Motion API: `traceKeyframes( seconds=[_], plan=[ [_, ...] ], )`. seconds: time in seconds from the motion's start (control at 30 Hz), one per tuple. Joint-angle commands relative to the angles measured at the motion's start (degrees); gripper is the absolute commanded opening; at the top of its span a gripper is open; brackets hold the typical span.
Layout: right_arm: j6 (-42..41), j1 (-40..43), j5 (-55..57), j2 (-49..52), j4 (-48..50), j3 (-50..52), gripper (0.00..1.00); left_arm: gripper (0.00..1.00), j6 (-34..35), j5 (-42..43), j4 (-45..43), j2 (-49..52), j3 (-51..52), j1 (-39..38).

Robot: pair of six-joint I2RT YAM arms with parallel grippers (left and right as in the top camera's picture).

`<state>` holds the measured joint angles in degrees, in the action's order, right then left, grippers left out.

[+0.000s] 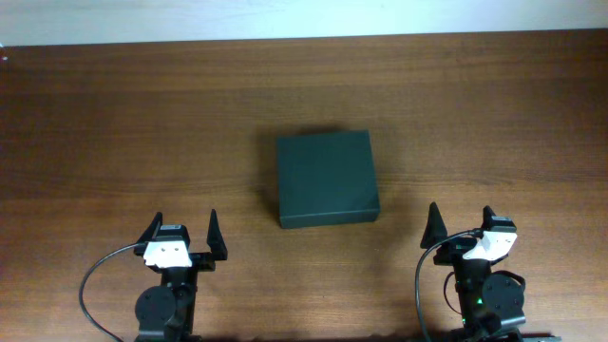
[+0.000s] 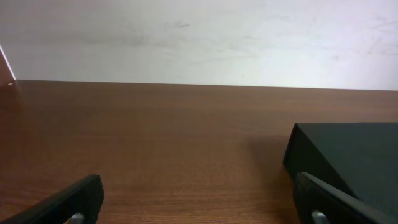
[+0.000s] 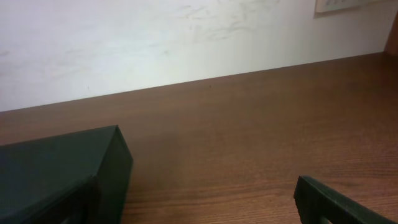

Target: Pack container

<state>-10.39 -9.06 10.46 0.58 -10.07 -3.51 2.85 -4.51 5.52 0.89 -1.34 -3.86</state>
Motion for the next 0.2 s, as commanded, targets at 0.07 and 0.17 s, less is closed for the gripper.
traceKeyframes(
  seconds=[0.07, 0.17],
  plan=[
    [-0.20, -0.28, -0.15, -0.33, -0.17, 0.46, 0.99, 0.99, 0.57, 0.55, -0.11, -0.52, 0.33, -0.11],
    [-0.20, -0.28, -0.13, -0.33, -0.15, 0.46, 0.99, 0.99, 0.57, 0.55, -0.11, -0.52, 0.33, -0.11]
  ],
)
